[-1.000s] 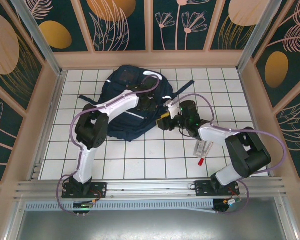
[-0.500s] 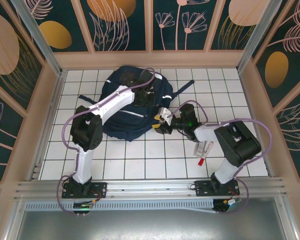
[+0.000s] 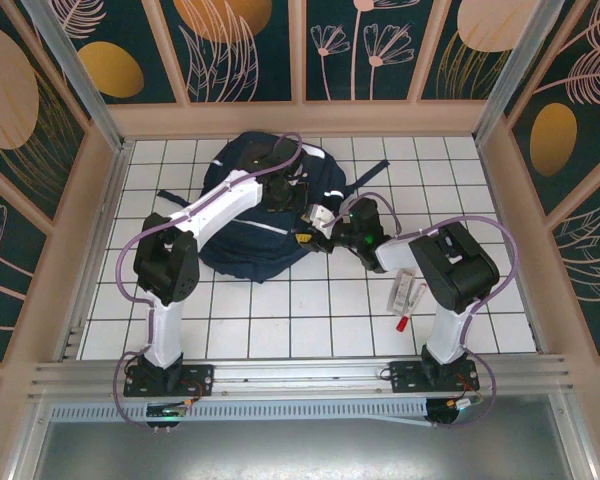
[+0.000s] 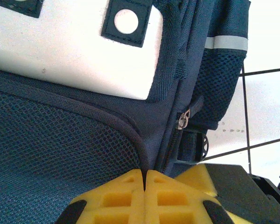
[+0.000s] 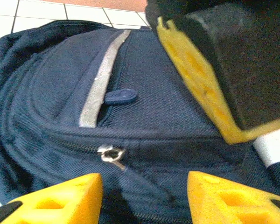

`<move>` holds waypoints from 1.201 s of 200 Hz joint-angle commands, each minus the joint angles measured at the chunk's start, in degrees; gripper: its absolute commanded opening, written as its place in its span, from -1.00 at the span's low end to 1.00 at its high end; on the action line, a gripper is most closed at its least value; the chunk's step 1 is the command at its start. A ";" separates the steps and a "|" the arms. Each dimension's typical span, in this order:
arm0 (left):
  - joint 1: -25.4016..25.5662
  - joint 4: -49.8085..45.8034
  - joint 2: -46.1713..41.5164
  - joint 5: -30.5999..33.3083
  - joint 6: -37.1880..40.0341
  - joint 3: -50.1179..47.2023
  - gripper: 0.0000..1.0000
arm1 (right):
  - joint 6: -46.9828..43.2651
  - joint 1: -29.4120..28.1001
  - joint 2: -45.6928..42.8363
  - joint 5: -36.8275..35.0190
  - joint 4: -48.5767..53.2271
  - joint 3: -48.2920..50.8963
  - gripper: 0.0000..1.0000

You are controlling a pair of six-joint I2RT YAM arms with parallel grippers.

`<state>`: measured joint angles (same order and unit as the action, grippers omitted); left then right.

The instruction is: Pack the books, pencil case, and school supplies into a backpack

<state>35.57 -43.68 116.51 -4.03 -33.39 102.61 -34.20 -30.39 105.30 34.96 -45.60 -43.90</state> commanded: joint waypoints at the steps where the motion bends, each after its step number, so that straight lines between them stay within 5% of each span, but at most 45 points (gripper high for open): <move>1: 0.46 1.41 -2.70 -5.65 -2.08 -0.15 -1.00 | -3.25 -0.59 1.62 -1.66 1.45 -1.92 -0.06; 29: 0.15 1.24 -2.30 -5.16 -2.47 0.98 -1.00 | -6.59 -1.98 0.42 -0.41 6.05 -1.72 -0.84; 40: -0.13 1.22 -2.29 -5.11 -2.73 1.40 -1.00 | -6.93 -2.26 -0.53 -0.25 6.41 -0.27 -1.00; 129: -1.56 6.02 0.64 -4.96 -5.03 2.06 -1.00 | -0.49 -11.76 -9.15 0.78 5.22 8.25 -1.00; 174: -2.89 5.12 0.63 -4.75 -3.08 4.28 -1.00 | 6.77 -14.81 -6.89 0.44 -4.67 11.95 -0.46; 205: -4.99 1.63 -11.80 0.18 -2.91 -5.74 -0.41 | -4.85 -12.19 -16.32 8.27 8.80 13.07 -0.28; 240: -4.99 2.29 -27.27 -2.73 -7.78 -26.09 -0.33 | -22.78 -8.68 -18.90 2.81 28.09 5.38 -0.22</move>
<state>30.24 -39.88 98.63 -4.71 -37.34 87.59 -43.53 -41.32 87.35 39.44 -29.93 -33.23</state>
